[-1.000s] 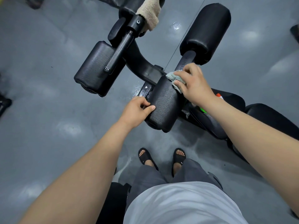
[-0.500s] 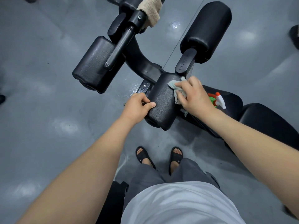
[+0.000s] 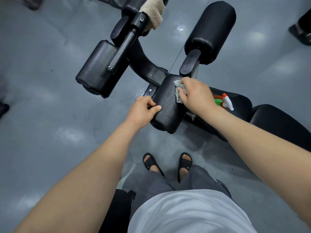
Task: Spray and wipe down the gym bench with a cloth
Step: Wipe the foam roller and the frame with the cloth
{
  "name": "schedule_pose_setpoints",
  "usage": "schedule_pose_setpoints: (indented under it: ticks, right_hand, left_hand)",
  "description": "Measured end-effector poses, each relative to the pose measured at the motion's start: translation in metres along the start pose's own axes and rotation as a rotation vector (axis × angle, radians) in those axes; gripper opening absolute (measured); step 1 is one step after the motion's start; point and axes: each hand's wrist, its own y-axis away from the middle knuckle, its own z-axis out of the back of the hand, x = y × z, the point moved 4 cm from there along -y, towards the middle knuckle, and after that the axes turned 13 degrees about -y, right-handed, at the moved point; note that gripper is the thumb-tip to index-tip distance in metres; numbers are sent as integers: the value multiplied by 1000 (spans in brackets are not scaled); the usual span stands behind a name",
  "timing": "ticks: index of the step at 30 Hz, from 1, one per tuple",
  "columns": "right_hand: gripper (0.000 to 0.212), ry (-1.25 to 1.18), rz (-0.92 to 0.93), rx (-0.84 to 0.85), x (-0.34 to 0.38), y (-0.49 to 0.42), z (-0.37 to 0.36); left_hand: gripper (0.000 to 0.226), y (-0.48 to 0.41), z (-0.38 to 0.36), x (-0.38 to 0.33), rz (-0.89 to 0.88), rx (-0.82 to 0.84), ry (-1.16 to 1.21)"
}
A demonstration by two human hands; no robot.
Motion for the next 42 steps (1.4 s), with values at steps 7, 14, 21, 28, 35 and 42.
schedule_pose_setpoints:
  ticks: [7, 14, 21, 28, 35, 42]
  right_hand:
    - [27, -44, 209, 166, 30, 52, -20]
    - [22, 11, 66, 5, -10, 7, 10]
    - [20, -91, 79, -18, 18, 40, -9]
    - [22, 42, 209, 67, 16, 38, -6]
    - [23, -33, 10, -77, 14, 22, -9]
    - [26, -41, 267, 152, 43, 65, -25]
  left_hand:
    - [23, 3, 0, -3, -15, -2, -35]
    - [24, 10, 1, -13, -55, -7, -97]
    - [13, 17, 1, -11, -66, -35, -82]
    - [9, 24, 5, -14, -107, -21, -101]
    - [11, 31, 2, -18, -125, -47, -156]
    - [22, 19, 12, -2, 4, -56, 100]
